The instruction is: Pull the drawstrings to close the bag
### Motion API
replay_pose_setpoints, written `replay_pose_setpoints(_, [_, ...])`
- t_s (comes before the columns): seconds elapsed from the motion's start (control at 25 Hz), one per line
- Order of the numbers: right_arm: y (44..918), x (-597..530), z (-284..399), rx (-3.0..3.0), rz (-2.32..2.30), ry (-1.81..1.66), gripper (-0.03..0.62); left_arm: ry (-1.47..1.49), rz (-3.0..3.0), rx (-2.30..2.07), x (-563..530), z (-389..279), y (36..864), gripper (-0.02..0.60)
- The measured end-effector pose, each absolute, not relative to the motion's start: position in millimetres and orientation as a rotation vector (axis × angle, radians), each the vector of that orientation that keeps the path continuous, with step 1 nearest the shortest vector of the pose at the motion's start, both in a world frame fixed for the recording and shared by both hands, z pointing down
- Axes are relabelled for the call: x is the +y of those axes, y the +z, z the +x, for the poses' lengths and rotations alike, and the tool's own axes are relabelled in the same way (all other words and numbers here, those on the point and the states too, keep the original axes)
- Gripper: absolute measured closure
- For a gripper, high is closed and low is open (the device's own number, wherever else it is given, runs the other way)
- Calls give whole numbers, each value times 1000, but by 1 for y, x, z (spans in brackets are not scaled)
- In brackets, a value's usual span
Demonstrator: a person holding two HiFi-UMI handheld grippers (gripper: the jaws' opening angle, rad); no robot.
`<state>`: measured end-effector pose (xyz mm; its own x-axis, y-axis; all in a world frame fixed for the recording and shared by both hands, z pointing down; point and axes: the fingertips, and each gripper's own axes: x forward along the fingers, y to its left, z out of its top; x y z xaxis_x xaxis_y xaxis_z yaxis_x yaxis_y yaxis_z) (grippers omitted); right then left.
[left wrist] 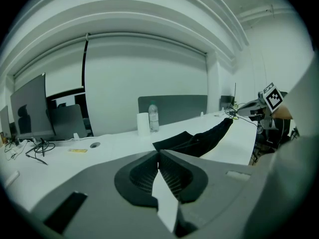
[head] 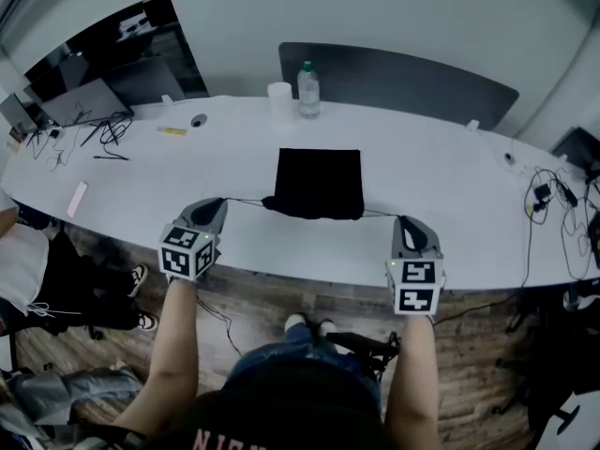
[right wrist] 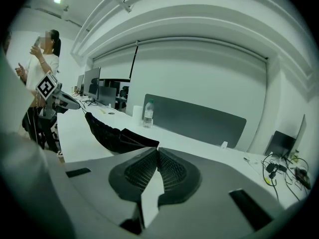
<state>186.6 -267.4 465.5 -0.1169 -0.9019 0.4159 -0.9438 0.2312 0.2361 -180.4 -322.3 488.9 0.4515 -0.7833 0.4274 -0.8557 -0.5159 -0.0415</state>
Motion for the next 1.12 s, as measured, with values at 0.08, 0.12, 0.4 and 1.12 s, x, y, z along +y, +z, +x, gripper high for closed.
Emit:
replay_pose_setpoints(0.08, [460, -269, 191, -2036, 1707, 111, 592, 579, 2523, -1448, -326, -181, 483, 571])
replay_pose_setpoints(0.12, [457, -270, 193, -2034, 1712, 105, 592, 572, 2524, -1453, -327, -182, 481, 571])
replay_pose_setpoints(0.4, [446, -275, 202, -2013, 1733, 83, 592, 555, 2535, -1478, -336, -185, 469, 571])
replay_pose_setpoints(1.12, [427, -287, 217, -2024, 1754, 55, 591, 449, 2484, -1541, -360, -208, 454, 571])
